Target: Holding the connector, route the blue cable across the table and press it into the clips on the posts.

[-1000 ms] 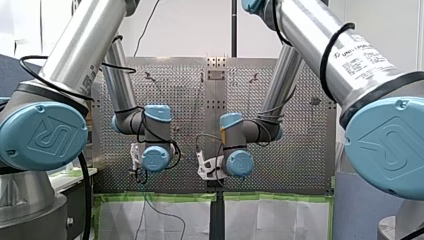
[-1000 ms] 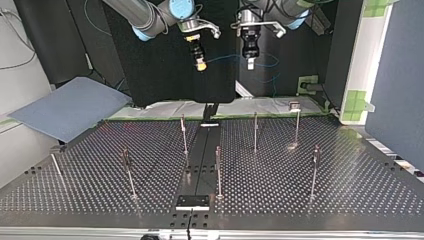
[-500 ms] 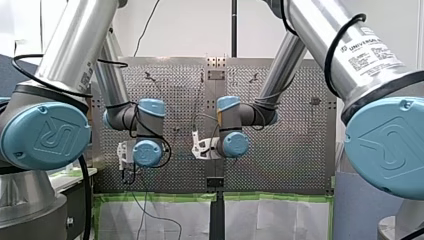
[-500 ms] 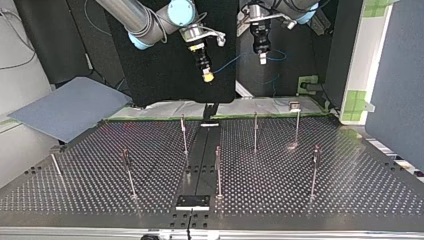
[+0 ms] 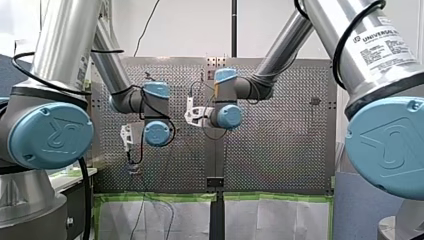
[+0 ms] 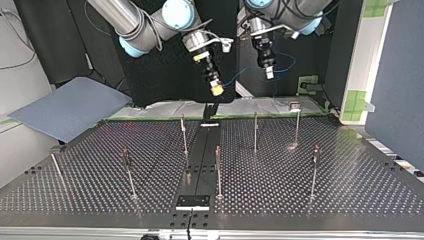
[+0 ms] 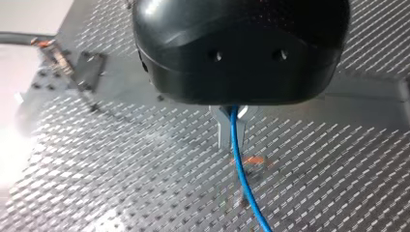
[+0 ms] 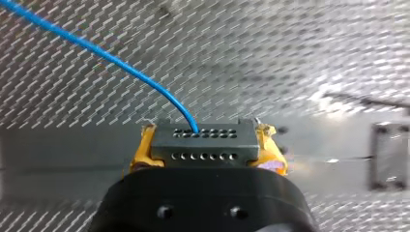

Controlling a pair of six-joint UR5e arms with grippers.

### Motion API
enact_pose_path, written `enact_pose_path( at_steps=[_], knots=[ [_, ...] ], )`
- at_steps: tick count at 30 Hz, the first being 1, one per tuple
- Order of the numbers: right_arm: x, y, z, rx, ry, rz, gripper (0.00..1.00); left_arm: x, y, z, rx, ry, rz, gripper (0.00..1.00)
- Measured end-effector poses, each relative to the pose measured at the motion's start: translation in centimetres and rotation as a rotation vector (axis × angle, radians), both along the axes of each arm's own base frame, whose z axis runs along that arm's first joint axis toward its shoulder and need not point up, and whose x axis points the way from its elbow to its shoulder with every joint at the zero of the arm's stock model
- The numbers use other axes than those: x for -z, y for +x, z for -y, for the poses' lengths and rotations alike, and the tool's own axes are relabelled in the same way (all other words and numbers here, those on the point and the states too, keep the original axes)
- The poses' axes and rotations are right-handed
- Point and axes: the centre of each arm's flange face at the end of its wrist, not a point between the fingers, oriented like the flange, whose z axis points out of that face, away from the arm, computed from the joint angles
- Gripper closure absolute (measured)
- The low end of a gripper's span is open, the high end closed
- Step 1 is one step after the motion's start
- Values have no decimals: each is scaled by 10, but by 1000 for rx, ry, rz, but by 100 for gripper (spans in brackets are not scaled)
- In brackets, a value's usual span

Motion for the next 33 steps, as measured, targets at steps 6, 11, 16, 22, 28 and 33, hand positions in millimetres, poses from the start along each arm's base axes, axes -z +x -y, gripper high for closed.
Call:
enact_pose_path(
  at_steps=[6,11,16,22,28,33],
  knots=[
    [-33,8,8,-18,-7,59,100,-22,10,-15,-62,-1,13,100],
    [-40,19,17,-26,0,69,100,-40,20,-28,-70,-4,23,100],
    [-46,33,24,-41,0,73,100,-59,27,-40,-87,-13,37,100],
    [-62,45,27,-56,-5,79,100,-80,26,-45,-91,-19,51,100],
    [-79,54,28,-83,1,84,100,-95,23,-48,-89,-14,51,100],
    [-92,64,23,-112,14,98,100,-94,24,-51,-97,4,17,100]
  ],
)
